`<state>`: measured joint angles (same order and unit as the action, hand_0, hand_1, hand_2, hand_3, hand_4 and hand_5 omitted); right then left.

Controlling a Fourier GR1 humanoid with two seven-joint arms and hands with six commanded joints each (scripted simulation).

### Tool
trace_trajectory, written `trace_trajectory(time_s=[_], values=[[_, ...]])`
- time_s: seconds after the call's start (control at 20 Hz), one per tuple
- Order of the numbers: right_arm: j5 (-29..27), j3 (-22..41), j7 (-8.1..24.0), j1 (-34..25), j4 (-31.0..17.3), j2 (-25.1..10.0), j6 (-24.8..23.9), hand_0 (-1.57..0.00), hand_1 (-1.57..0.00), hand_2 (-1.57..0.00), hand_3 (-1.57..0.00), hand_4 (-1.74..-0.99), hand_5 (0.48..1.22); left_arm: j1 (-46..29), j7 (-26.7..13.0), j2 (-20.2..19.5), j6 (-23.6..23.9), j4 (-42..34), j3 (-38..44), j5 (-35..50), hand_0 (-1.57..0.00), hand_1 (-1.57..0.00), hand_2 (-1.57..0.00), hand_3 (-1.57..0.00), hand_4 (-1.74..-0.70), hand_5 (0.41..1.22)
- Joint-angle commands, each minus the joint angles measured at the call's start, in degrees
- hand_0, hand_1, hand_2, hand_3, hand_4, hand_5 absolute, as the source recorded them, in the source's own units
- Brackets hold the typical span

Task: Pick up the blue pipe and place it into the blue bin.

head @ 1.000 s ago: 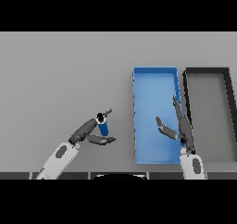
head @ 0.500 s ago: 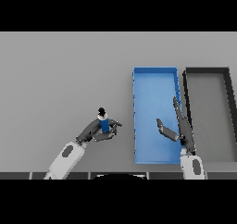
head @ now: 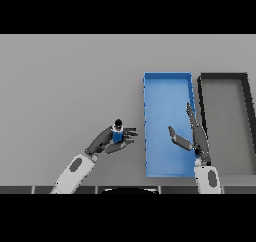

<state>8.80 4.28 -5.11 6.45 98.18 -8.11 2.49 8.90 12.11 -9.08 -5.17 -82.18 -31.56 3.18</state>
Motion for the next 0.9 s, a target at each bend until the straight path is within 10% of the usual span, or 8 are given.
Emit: trace_trajectory(time_s=[0.0,0.85], values=[[0.3,0.5,0.1,0.1,0.1,0.5,-0.1,0.00,0.00,0.00,0.00,-1.229,0.633,0.6,0.1,0.3,-0.1,-0.8,0.4,0.5,-1.50,-1.51,-1.52,-1.52,-1.47,1.200],[1.8,0.0,1.8,-0.7,0.0,-1.9,0.2,0.00,0.00,0.00,0.00,-1.166,0.643,4.3,-8.7,1.7,-3.2,-10.3,-0.4,0.2,-1.57,-1.57,-1.57,-1.57,-1.47,1.220]])
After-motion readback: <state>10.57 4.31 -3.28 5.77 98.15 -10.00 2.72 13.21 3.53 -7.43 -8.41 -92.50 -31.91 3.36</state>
